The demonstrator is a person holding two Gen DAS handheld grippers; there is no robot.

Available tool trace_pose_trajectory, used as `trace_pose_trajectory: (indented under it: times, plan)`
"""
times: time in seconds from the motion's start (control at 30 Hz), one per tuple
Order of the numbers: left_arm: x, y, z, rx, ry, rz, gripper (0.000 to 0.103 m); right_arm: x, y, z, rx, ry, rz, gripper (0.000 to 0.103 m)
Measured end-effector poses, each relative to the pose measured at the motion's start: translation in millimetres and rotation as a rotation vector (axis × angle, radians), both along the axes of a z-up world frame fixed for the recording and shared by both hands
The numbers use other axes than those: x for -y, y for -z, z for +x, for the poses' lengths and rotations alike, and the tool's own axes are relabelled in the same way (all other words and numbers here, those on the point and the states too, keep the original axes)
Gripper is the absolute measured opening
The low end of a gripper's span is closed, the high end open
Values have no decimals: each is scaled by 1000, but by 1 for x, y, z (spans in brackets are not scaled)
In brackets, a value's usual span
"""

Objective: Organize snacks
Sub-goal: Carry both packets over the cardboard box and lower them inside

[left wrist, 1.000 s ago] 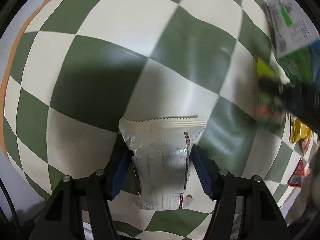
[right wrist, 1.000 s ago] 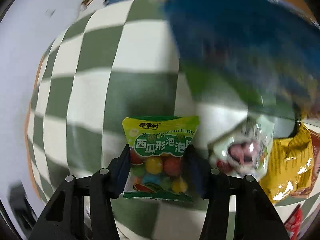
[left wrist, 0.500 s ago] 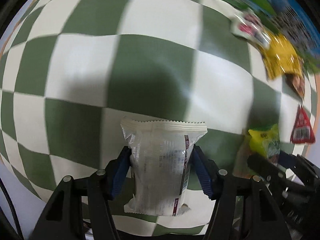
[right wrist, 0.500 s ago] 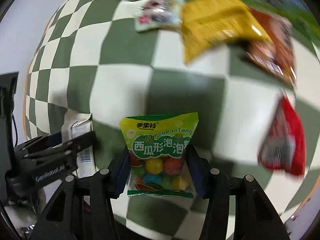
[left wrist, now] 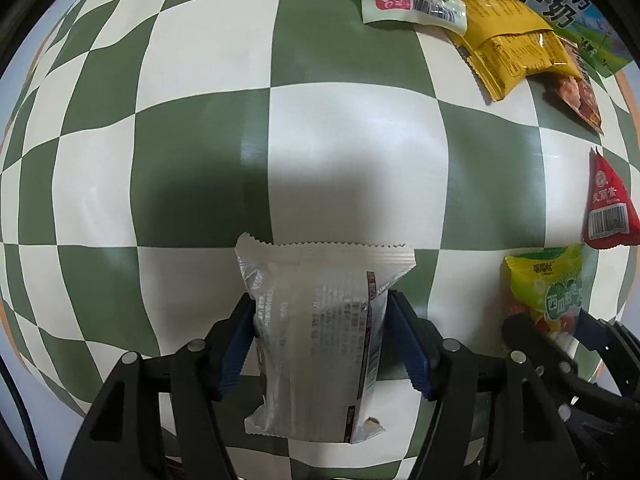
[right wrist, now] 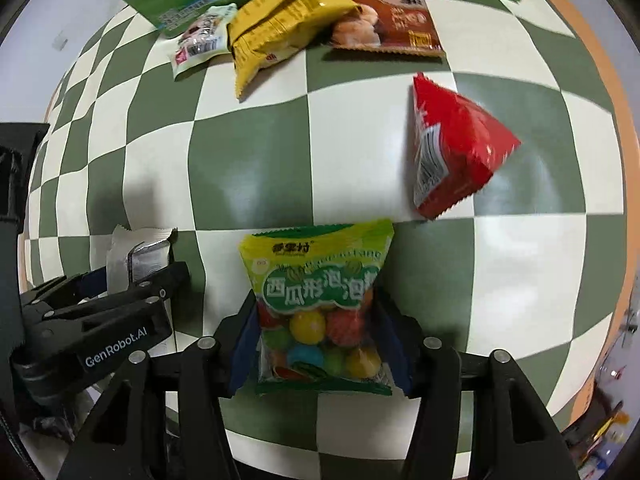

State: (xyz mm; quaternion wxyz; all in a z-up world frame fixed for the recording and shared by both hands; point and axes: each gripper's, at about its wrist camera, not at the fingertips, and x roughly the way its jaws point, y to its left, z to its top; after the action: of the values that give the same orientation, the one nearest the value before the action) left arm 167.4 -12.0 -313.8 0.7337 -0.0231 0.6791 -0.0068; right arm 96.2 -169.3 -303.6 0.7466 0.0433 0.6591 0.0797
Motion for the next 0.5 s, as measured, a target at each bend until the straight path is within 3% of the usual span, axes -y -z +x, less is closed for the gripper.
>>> trace_pose_trajectory:
  times: [0.1,0.2,0.3,0.5]
  plan:
    - [9,6,-14,16,-2,-4,64,3,5,-6,-23,26,39,70]
    - [-9,-11,-41,36,1,28,58,10,7,-1,-23,15,23,69]
    - [-7,-16,-47,44,8,23,58,5,8,-1,3,12,-21,55]
    - [1,-68,-52,82,13,-51,57,6,-10,-6,20,32,67,54]
